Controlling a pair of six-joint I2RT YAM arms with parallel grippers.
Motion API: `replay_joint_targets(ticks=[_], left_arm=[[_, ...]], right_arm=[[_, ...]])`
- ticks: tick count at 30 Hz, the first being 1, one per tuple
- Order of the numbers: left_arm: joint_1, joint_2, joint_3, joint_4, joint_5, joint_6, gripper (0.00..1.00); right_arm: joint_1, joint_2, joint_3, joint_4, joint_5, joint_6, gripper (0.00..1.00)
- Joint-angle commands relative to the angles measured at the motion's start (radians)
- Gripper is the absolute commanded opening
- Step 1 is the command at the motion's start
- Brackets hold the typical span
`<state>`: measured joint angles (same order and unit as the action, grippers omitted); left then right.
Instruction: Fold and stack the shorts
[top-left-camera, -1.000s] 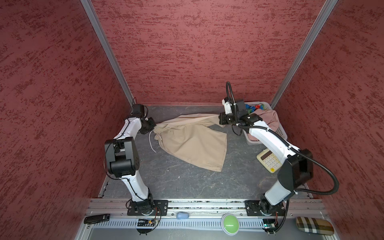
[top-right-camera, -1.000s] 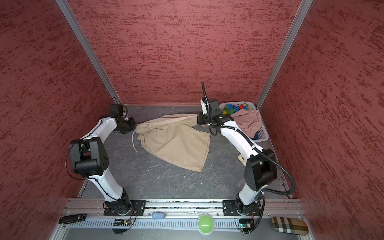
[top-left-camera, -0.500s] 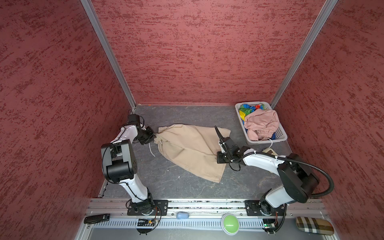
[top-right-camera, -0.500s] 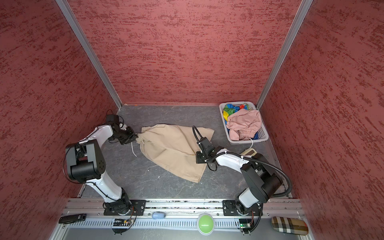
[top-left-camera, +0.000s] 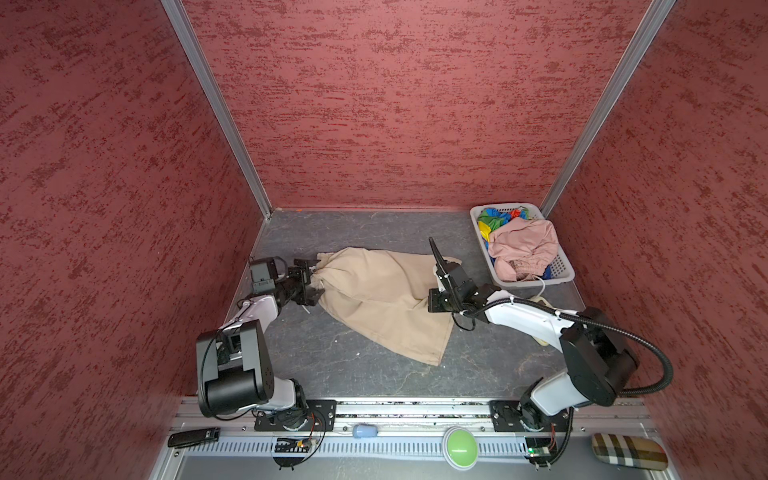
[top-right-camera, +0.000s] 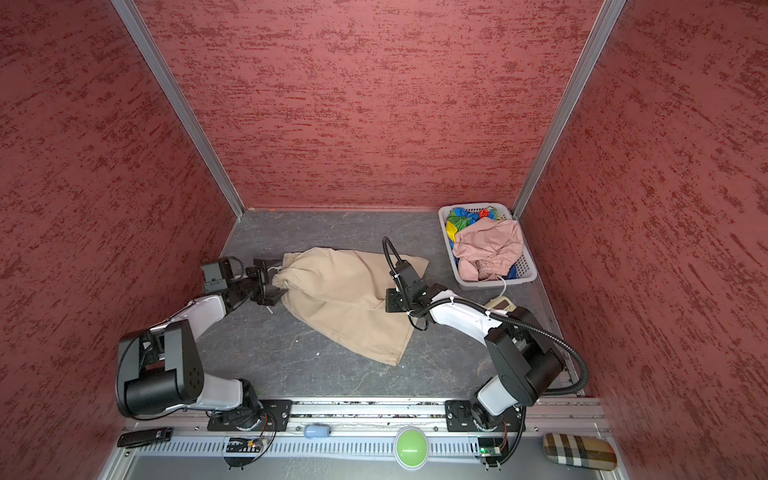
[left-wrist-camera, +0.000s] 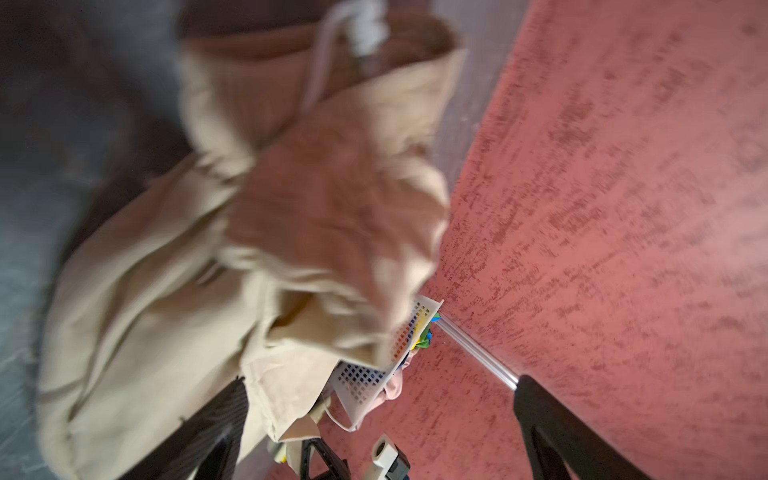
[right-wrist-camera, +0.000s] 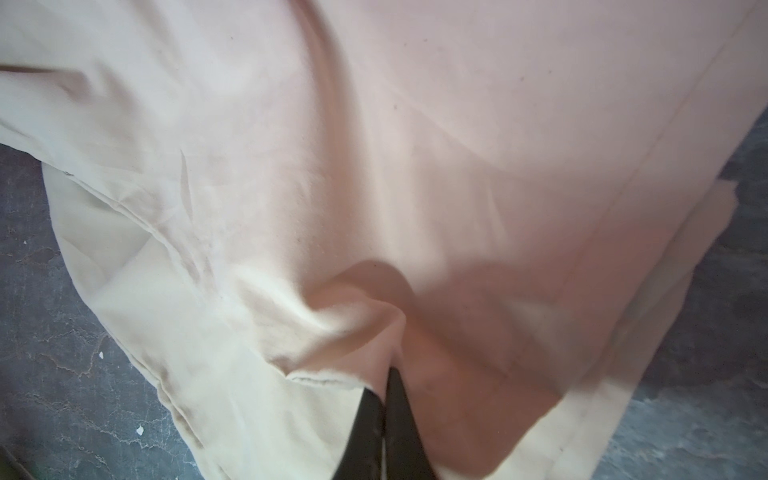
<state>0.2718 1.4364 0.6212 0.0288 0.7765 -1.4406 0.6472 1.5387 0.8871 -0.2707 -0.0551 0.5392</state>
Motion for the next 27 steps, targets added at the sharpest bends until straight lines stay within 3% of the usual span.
replay_joint_targets(ticks=[1, 5, 13, 16, 19, 27], left_arm=[[-0.006, -0.028, -0.057, 0.213, -0.042, -0.261, 1.00], [0.018, -0.076, -0.130, 0.221, -0.116, -0.294, 0.99], [0.017, 0.039, -0.104, 0.360, -0.182, -0.355, 0.87], [0.018, 0.088, -0.105, 0.436, -0.190, -0.374, 0.75], [0.018, 0.122, -0.092, 0.516, -0.183, -0.374, 0.56], [0.024, 0.133, 0.005, 0.475, -0.128, -0.247, 0.03]], right_arm=[[0.000, -0.048, 0.010, 0.008, 0.048, -0.005, 0.00], [-0.017, -0.077, -0.005, 0.008, 0.044, -0.011, 0.00], [-0.026, -0.120, -0.014, -0.002, 0.053, -0.018, 0.00], [-0.029, -0.132, -0.017, -0.002, 0.058, -0.015, 0.00], [-0.032, -0.135, -0.020, -0.005, 0.064, -0.016, 0.00], [-0.067, -0.130, 0.014, -0.017, 0.055, -0.028, 0.00]])
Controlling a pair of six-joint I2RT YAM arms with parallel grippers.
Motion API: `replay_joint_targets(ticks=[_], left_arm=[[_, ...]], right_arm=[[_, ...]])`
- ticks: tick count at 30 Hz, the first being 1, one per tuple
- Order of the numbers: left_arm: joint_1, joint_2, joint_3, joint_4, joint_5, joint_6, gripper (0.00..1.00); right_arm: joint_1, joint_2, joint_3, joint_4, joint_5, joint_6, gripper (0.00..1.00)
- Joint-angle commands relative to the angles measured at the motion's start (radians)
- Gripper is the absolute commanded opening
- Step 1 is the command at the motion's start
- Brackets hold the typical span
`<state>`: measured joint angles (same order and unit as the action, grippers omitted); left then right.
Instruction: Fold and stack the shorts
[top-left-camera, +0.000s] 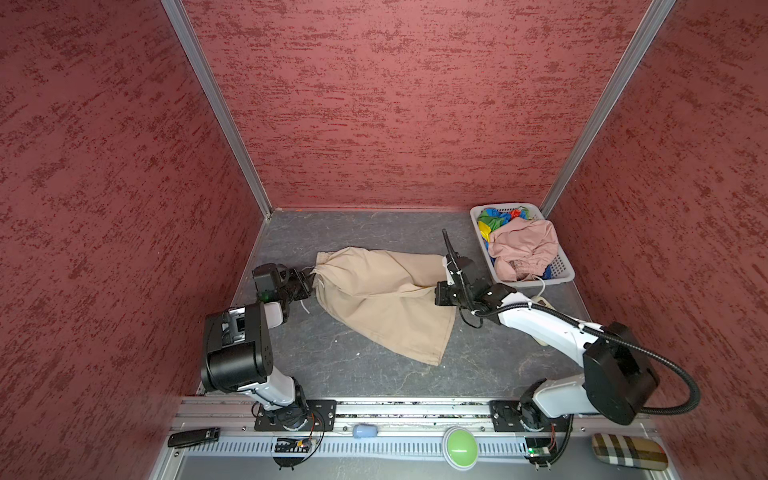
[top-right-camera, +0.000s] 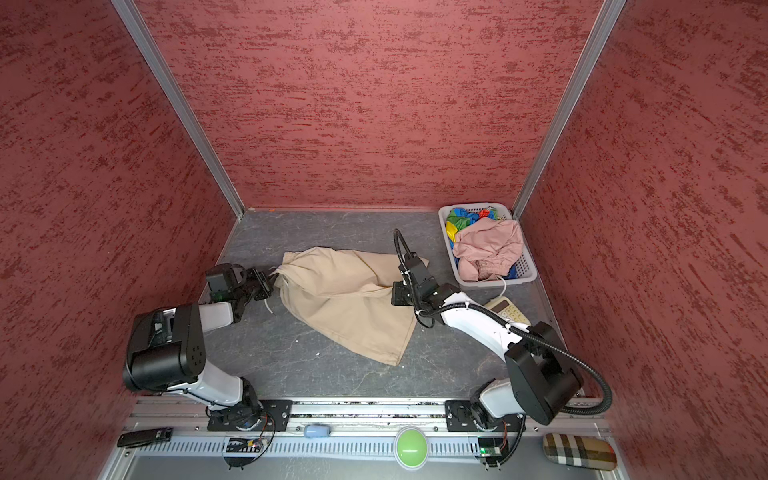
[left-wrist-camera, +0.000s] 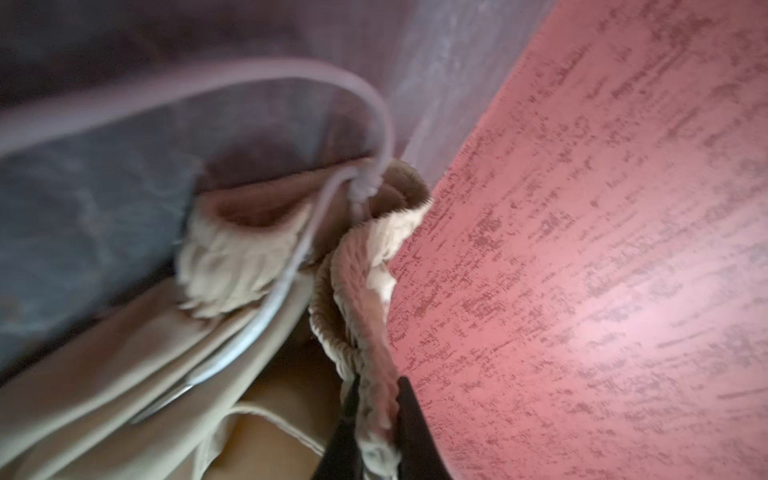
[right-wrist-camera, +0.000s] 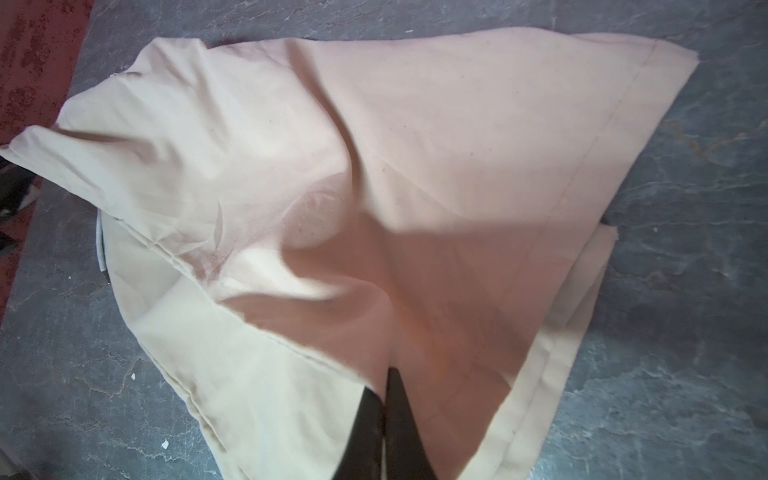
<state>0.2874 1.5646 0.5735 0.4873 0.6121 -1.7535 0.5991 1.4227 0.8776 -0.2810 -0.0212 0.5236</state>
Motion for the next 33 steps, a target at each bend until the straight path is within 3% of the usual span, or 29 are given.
replay_joint_targets(ticks=[1, 6, 9, 15, 22, 25, 28, 31, 33], left_arm=[[0.012, 0.012, 0.092, -0.017, 0.057, 0.094, 0.00], [0.040, 0.058, 0.299, -0.169, 0.122, 0.253, 0.00], [0.070, 0.087, 0.369, -0.244, 0.143, 0.355, 0.00], [0.125, 0.098, 0.303, -0.331, 0.181, 0.471, 0.00], [0.160, 0.067, 0.172, -0.400, 0.177, 0.553, 0.00], [0.158, 0.082, 0.154, -0.419, 0.178, 0.585, 0.00], [0.153, 0.115, 0.143, -0.411, 0.175, 0.593, 0.00], [0.128, 0.163, 0.176, -0.372, 0.172, 0.590, 0.00], [0.098, 0.195, 0.244, -0.364, 0.172, 0.594, 0.00]], right_arm=[[-0.027, -0.016, 0.044, -0.018, 0.023, -0.021, 0.00], [-0.045, -0.056, 0.172, -0.109, 0.031, -0.066, 0.00], [-0.018, -0.106, 0.161, -0.143, 0.014, -0.053, 0.00], [0.144, -0.137, -0.070, -0.079, 0.012, 0.108, 0.00], [0.184, -0.047, -0.257, 0.076, 0.011, 0.243, 0.00], [0.131, 0.022, -0.257, 0.109, -0.004, 0.221, 0.00], [0.004, 0.132, -0.230, 0.162, -0.069, 0.170, 0.00], [-0.106, 0.259, -0.076, 0.127, -0.074, 0.064, 0.00], [-0.166, 0.347, 0.112, 0.045, -0.082, -0.022, 0.00]])
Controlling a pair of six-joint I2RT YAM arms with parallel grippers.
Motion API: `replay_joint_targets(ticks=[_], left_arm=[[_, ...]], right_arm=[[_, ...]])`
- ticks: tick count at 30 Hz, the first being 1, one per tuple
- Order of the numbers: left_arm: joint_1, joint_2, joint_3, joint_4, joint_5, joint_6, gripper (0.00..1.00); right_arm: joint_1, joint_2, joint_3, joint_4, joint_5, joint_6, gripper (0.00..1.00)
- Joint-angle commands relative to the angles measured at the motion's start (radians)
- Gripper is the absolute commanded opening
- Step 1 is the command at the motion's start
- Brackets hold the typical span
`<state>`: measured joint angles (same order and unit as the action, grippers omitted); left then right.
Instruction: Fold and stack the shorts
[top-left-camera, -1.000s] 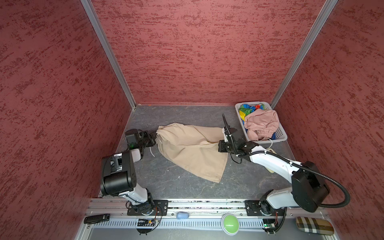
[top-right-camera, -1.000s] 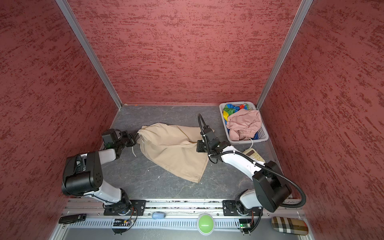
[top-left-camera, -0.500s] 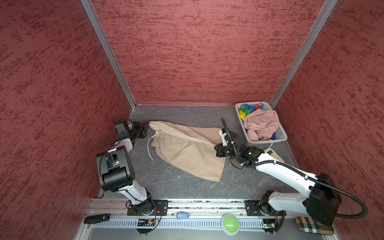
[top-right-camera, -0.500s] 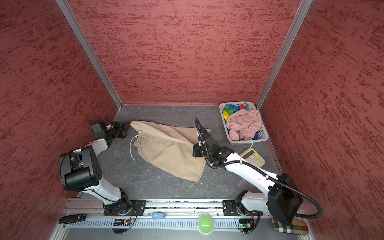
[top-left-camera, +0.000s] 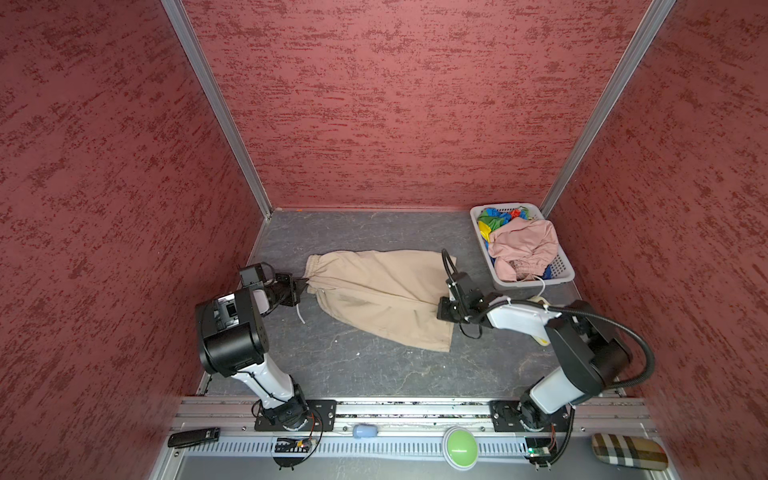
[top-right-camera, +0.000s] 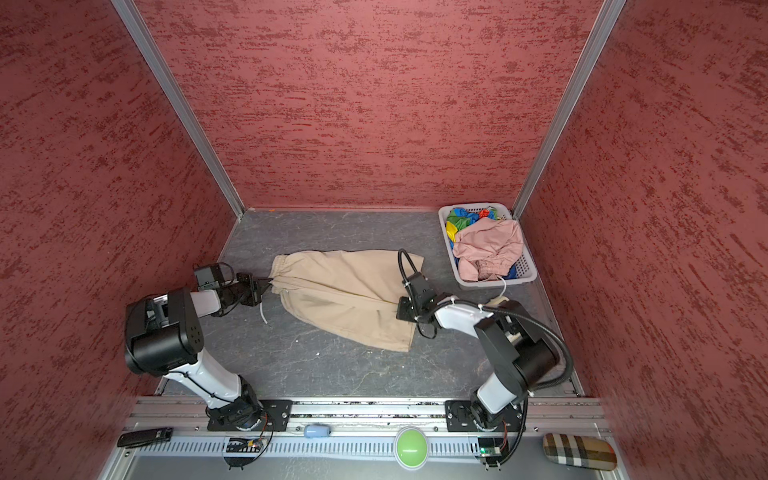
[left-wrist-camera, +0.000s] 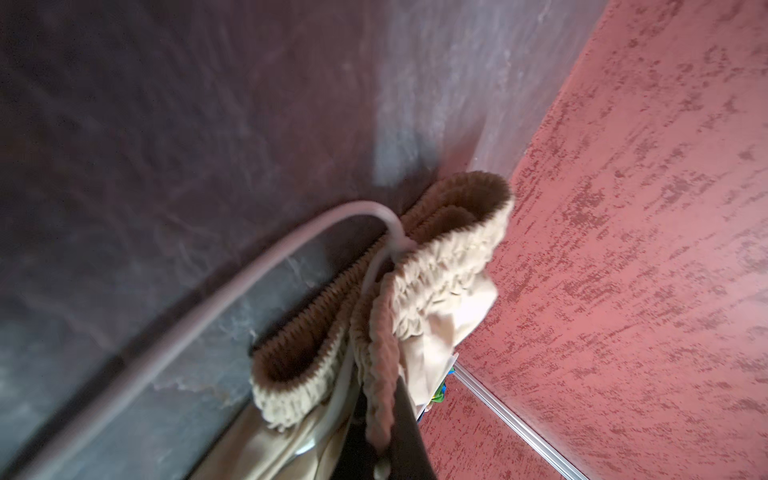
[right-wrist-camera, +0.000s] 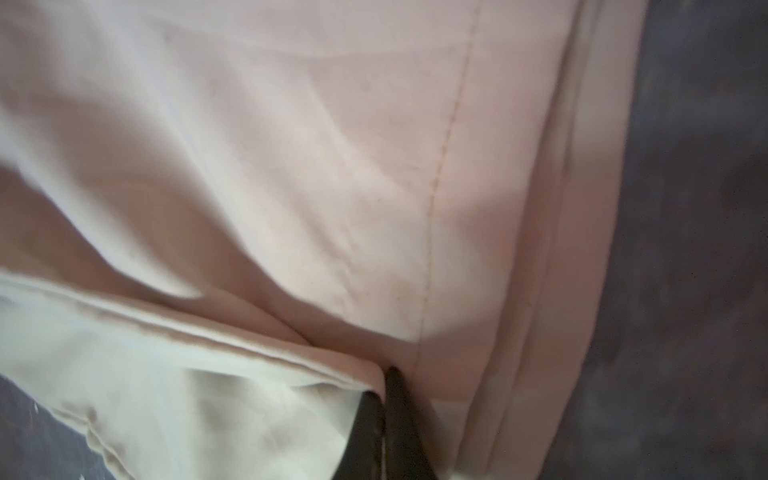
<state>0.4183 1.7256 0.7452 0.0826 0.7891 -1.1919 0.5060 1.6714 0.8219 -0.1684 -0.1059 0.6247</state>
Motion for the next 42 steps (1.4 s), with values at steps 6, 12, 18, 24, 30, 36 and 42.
replay_joint_targets(ticks=[6, 12, 18, 24, 30, 36, 42], left_arm=[[-0.083, 0.010, 0.337, -0.163, -0.036, 0.157, 0.00], [-0.077, -0.026, 0.398, -0.333, -0.075, 0.293, 0.00], [-0.072, -0.017, 0.249, -0.283, -0.075, 0.303, 0.00], [-0.069, -0.027, 0.167, -0.314, -0.102, 0.362, 0.00], [-0.058, -0.032, 0.179, -0.383, -0.149, 0.429, 0.00], [-0.061, -0.030, 0.215, -0.423, -0.126, 0.448, 0.17], [-0.075, -0.077, 0.291, -0.579, -0.156, 0.526, 0.71]], right_arm=[[-0.137, 0.152, 0.634, -0.343, 0.048, -0.273, 0.00], [-0.125, -0.013, 0.515, -0.376, 0.040, -0.277, 0.00], [-0.087, -0.133, 0.173, -0.257, 0.046, -0.217, 0.00], [-0.073, -0.126, -0.033, -0.131, 0.031, -0.153, 0.00], [-0.065, -0.107, -0.106, -0.075, 0.044, -0.133, 0.00], [-0.054, -0.108, -0.055, -0.117, 0.064, -0.156, 0.06], [-0.001, -0.180, -0.056, -0.158, 0.065, -0.159, 0.44]])
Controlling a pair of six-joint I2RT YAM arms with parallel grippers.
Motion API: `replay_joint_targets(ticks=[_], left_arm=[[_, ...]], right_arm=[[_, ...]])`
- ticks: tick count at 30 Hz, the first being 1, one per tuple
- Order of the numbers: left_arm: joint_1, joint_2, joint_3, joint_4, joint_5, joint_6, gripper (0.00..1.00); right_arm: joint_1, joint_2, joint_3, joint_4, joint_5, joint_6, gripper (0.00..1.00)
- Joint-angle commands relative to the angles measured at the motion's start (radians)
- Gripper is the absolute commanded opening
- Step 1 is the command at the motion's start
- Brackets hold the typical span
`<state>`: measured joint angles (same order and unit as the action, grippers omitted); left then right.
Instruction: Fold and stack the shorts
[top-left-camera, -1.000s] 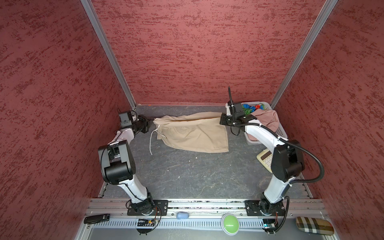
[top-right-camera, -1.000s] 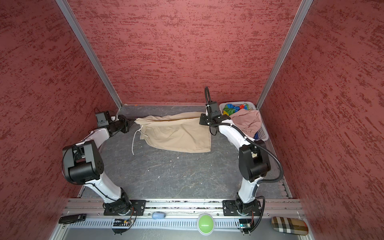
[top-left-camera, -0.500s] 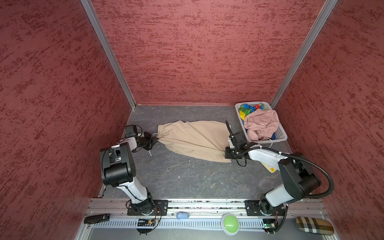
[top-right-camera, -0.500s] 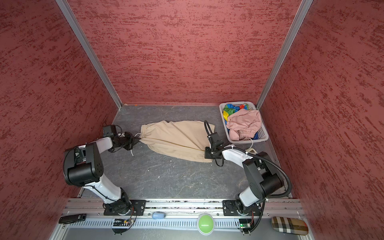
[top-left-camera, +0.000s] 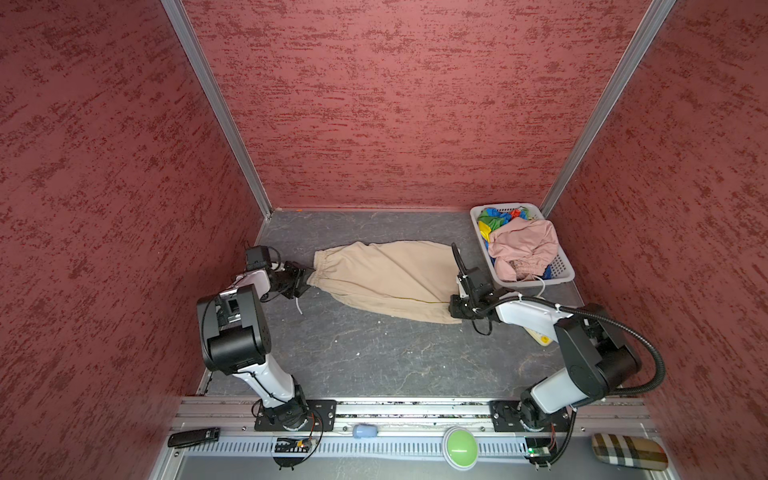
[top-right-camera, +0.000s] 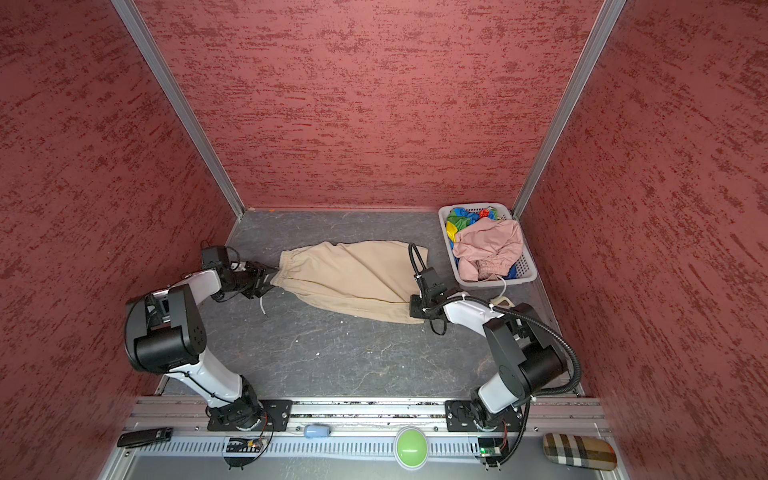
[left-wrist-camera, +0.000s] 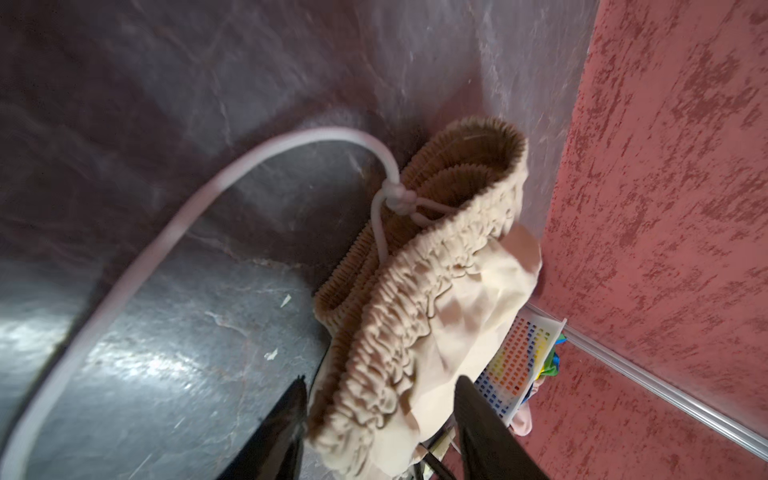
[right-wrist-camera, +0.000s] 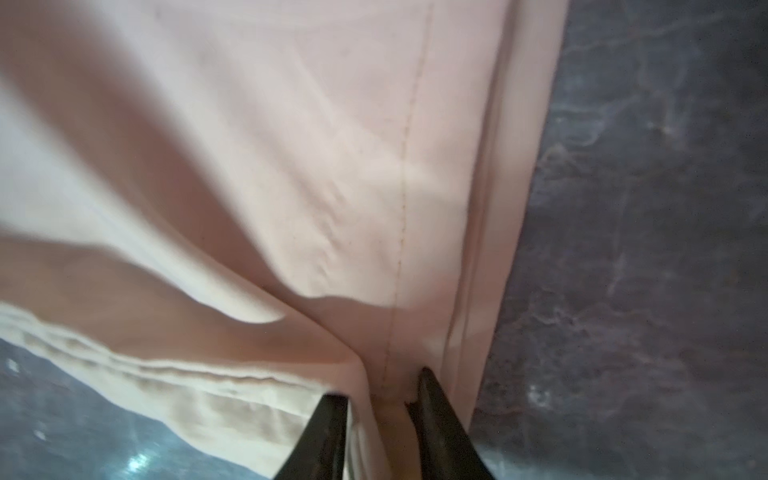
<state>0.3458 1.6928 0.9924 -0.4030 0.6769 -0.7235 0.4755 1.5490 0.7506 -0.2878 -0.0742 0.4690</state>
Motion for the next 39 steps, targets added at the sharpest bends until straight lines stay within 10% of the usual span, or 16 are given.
replay_joint_targets(ticks=[1, 9, 16, 24, 39], left_arm=[[0.005, -0.061, 0.055, -0.117, -0.075, 0.073, 0.76], [-0.056, -0.135, 0.134, -0.034, -0.016, -0.010, 0.99], [-0.354, 0.106, 0.219, 0.055, 0.117, -0.126, 0.99], [-0.232, 0.112, 0.109, 0.024, 0.110, -0.041, 0.99], [-0.146, 0.144, 0.005, 0.024, 0.093, 0.007, 0.99]], right_arm=[[0.040, -0.087, 0.013, -0.053, 0.036, 0.000, 0.50], [0.044, -0.360, 0.034, -0.141, 0.014, 0.076, 0.99], [0.044, -0.261, -0.068, 0.102, -0.122, 0.290, 0.99], [-0.001, -0.447, -0.302, 0.251, -0.099, 0.509, 0.98], [-0.017, -0.224, -0.264, 0.380, -0.112, 0.467, 0.66]])
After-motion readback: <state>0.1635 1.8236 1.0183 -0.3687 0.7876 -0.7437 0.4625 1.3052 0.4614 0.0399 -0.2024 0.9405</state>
